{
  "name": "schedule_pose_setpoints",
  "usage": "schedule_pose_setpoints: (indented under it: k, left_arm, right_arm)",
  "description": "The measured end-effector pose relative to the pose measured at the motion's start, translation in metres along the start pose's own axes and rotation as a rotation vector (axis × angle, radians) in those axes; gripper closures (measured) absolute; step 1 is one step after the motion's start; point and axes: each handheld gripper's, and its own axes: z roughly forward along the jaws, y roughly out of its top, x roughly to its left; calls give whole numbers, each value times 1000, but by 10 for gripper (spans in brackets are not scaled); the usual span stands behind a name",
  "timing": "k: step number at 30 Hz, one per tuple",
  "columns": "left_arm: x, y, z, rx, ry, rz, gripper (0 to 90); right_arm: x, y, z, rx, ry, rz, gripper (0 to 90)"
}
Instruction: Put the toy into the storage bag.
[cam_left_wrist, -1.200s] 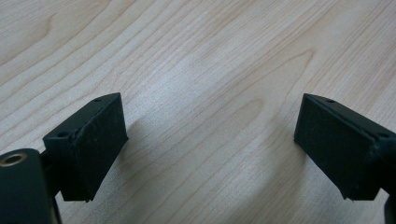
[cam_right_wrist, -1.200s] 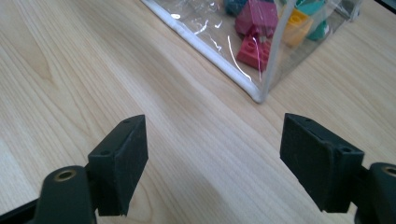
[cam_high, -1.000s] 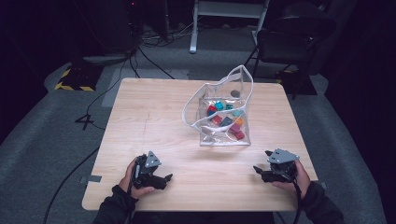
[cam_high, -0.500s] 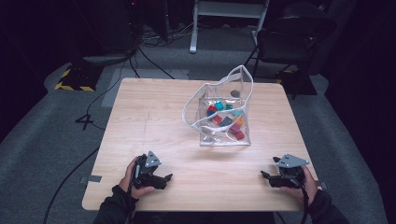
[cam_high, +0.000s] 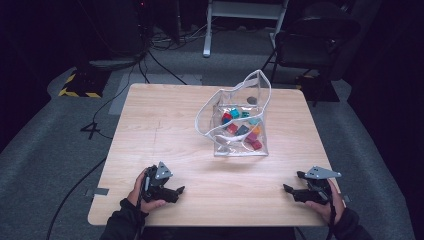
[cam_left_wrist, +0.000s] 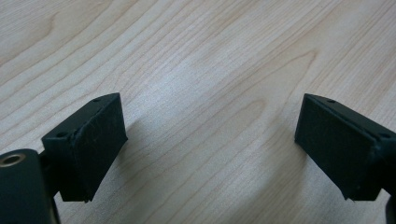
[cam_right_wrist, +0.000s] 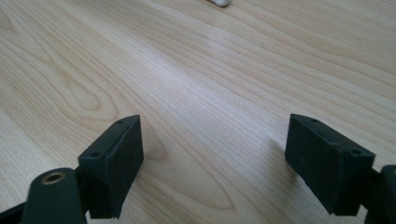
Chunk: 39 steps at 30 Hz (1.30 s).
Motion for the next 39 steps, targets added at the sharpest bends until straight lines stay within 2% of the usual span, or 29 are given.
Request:
schedule_pose_setpoints:
  k: [15,27,39]
  left_arm:
    - [-1,-1,-1,-2,11,-13,91]
    - [-1,-1,0,-1,15,-16,87]
    - [-1,-1,0,0,14,-15,87]
  right_arm:
    - [0,4,4,3,12,-13,179]
    - [2,2,2,-3,0,-31,179]
    - [1,2,2,1,8,-20,178]
